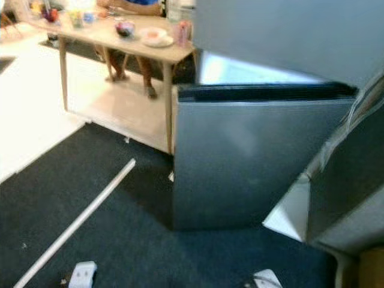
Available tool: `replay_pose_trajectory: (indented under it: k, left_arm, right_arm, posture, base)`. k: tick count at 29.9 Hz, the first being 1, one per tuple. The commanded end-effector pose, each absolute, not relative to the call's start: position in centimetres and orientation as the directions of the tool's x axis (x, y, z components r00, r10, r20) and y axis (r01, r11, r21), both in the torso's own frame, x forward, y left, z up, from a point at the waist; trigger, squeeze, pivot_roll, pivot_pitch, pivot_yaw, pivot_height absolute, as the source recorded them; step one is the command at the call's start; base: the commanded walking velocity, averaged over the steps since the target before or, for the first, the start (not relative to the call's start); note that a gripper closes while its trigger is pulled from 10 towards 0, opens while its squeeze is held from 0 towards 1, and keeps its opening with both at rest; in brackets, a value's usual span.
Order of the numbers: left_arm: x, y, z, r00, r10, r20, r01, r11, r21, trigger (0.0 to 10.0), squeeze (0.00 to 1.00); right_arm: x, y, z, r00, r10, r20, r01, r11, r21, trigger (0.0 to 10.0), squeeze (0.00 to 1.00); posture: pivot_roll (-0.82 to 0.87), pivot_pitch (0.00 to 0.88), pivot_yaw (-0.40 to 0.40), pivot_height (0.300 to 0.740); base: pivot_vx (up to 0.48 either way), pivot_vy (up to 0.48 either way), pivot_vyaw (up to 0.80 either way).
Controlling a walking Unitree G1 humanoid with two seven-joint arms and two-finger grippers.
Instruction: Restocking fridge
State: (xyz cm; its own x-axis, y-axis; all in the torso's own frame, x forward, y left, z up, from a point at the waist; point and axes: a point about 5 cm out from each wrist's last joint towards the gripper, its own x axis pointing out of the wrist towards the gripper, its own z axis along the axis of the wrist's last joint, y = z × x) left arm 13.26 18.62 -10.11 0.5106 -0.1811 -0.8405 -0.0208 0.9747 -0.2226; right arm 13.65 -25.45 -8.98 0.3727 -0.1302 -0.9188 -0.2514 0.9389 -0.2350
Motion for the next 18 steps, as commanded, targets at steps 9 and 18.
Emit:
replay_pose_trajectory:
  k: [9, 18]
  left_arm:
    - [12.73, 18.24, -10.36, 0.488, -0.188, -0.852, -0.017, 0.974, -0.225, 10.0, 0.00]
    - [12.65, 18.39, -10.37, 0.484, -0.184, -0.855, -0.011, 0.976, -0.216, 10.0, 0.00]
  right_arm:
    - [11.93, -26.91, -9.06, 0.358, -0.168, -0.918, -0.206, 0.945, -0.253, 10.0, 0.00]
    - [12.49, -27.11, -8.80, 0.382, -0.166, -0.909, -0.181, 0.951, -0.250, 10.0, 0.00]
  posture:
    - [0.00, 0.019, -0.026, 0.740]
    - [0.00, 0.019, -0.023, 0.740]
  base:
    - [0.354, 0.000, 0.00]
    - [0.299, 0.000, 0.00]
